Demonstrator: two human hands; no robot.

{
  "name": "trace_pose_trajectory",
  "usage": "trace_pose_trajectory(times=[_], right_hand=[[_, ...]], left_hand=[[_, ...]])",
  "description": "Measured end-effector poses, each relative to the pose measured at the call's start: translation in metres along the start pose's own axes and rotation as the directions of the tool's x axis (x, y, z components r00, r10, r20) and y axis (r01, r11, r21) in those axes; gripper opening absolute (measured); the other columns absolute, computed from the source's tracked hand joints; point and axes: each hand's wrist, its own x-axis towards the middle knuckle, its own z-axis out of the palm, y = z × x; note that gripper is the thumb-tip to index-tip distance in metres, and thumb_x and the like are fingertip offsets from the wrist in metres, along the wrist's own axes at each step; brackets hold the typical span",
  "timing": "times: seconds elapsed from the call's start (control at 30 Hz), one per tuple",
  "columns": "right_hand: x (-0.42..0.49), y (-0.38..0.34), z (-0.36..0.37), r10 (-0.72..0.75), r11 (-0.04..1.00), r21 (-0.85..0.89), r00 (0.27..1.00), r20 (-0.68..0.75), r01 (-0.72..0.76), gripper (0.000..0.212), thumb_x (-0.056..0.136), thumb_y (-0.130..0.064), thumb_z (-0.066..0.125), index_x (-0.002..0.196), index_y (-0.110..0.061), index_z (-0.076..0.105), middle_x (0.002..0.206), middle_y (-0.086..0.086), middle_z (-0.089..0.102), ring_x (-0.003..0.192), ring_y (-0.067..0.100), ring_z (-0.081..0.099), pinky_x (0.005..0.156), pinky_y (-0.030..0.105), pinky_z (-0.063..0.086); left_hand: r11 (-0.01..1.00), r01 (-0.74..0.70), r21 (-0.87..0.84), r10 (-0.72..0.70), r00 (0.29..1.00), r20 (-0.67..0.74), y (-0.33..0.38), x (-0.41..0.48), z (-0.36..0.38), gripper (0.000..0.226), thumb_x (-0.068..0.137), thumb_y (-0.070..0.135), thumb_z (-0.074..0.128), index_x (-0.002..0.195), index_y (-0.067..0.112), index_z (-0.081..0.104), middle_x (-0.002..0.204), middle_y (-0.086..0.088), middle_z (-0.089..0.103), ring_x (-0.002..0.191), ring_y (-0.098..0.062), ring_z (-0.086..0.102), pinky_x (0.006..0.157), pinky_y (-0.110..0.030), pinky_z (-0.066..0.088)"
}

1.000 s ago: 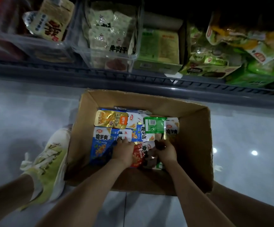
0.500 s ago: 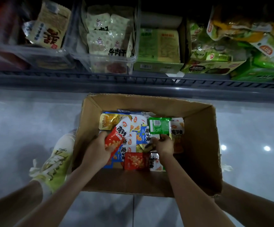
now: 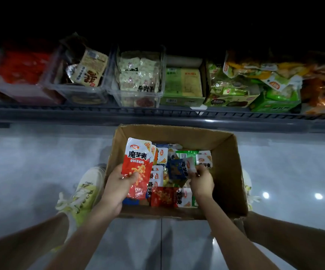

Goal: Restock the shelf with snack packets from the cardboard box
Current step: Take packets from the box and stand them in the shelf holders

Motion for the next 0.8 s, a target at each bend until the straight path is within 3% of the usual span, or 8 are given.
trace_pose_trajectory(times=[0.13, 0.2, 0.3, 0.43, 0.53, 0.6, 0.67, 0.8], right_hand=[[-0.027, -0.013, -0.034, -0.274, 0.961, -0.05, 0.959, -0.068, 0.271, 0.005, 0.095, -0.01, 0.051, 0.096, -0.01, 0.056, 0.089, 0.007, 0.068, 0.081, 0.028, 0.064, 0.07, 0.042, 0.054], [-0.042, -0.022, -0.054, -0.374, 0.928, -0.045, 0.92, -0.116, 0.371, 0.004, 0.094, -0.008, 0.054, 0.089, -0.009, 0.054, 0.085, 0.007, 0.067, 0.079, 0.028, 0.063, 0.067, 0.04, 0.051], [-0.06, -0.039, -0.083, -0.428, 0.897, 0.069, 0.898, -0.108, 0.436, 0.008, 0.093, -0.011, 0.056, 0.09, -0.018, 0.054, 0.086, -0.001, 0.066, 0.079, 0.023, 0.065, 0.064, 0.04, 0.054], [-0.088, -0.068, -0.124, -0.473, 0.826, 0.285, 0.873, -0.12, 0.486, 0.031, 0.094, -0.012, 0.052, 0.083, -0.041, 0.056, 0.091, 0.001, 0.065, 0.082, 0.023, 0.065, 0.065, 0.042, 0.056], [-0.111, -0.091, -0.153, -0.497, 0.767, 0.373, 0.851, -0.169, 0.522, 0.025, 0.095, -0.005, 0.05, 0.09, -0.028, 0.059, 0.092, 0.004, 0.066, 0.081, 0.017, 0.064, 0.064, 0.035, 0.054], [-0.123, -0.103, -0.168, -0.519, 0.74, 0.397, 0.836, -0.178, 0.543, 0.017, 0.095, -0.005, 0.05, 0.099, -0.018, 0.06, 0.093, 0.004, 0.067, 0.083, 0.018, 0.065, 0.065, 0.037, 0.053], [-0.131, -0.112, -0.182, -0.536, 0.722, 0.398, 0.822, -0.194, 0.565, 0.017, 0.095, -0.005, 0.05, 0.104, -0.015, 0.061, 0.094, 0.004, 0.067, 0.084, 0.019, 0.065, 0.067, 0.038, 0.053], [-0.147, -0.131, -0.211, -0.583, 0.67, 0.408, 0.78, -0.228, 0.62, 0.014, 0.096, -0.004, 0.048, 0.105, -0.009, 0.059, 0.084, 0.004, 0.065, 0.065, 0.006, 0.059, 0.052, 0.024, 0.043]], left_hand=[[0.996, -0.075, -0.046, 0.075, 0.997, 0.01, 0.018, -0.027, -0.008, 0.032, 0.088, 0.014, 0.064, 0.119, 0.019, 0.056, 0.108, -0.002, 0.068, 0.099, -0.022, 0.065, 0.082, -0.039, 0.053], [0.991, -0.119, -0.06, 0.12, 0.993, 0.013, 0.028, -0.043, -0.011, 0.034, 0.088, 0.014, 0.064, 0.121, 0.019, 0.054, 0.107, -0.002, 0.068, 0.096, -0.022, 0.066, 0.077, -0.037, 0.054], [0.982, -0.181, -0.058, 0.182, 0.983, 0.008, 0.045, -0.066, -0.019, 0.03, 0.088, 0.013, 0.065, 0.116, 0.013, 0.056, 0.101, -0.003, 0.07, 0.089, -0.022, 0.068, 0.07, -0.034, 0.054], [0.966, -0.251, -0.064, 0.252, 0.968, 0.005, 0.07, -0.097, -0.027, 0.024, 0.087, 0.013, 0.067, 0.109, 0.013, 0.061, 0.1, -0.008, 0.071, 0.09, -0.026, 0.068, 0.077, -0.041, 0.055], [0.954, -0.288, -0.086, 0.289, 0.957, -0.005, 0.084, -0.117, -0.03, 0.021, 0.087, 0.014, 0.066, 0.107, 0.019, 0.059, 0.1, -0.001, 0.069, 0.09, -0.019, 0.066, 0.075, -0.035, 0.052], [0.946, -0.313, -0.085, 0.313, 0.95, -0.011, 0.093, -0.128, -0.033, 0.023, 0.087, 0.017, 0.067, 0.107, 0.022, 0.057, 0.103, -0.001, 0.069, 0.094, -0.021, 0.065, 0.083, -0.039, 0.052], [0.936, -0.337, -0.103, 0.337, 0.941, -0.018, 0.101, -0.138, -0.035, 0.022, 0.088, 0.015, 0.066, 0.107, 0.02, 0.056, 0.103, -0.003, 0.068, 0.092, -0.021, 0.065, 0.077, -0.036, 0.052], [0.921, -0.365, -0.139, 0.367, 0.93, -0.016, 0.12, -0.156, -0.034, 0.027, 0.09, 0.008, 0.062, 0.114, 0.014, 0.053, 0.103, -0.005, 0.066, 0.09, -0.021, 0.064, 0.071, -0.034, 0.051]])
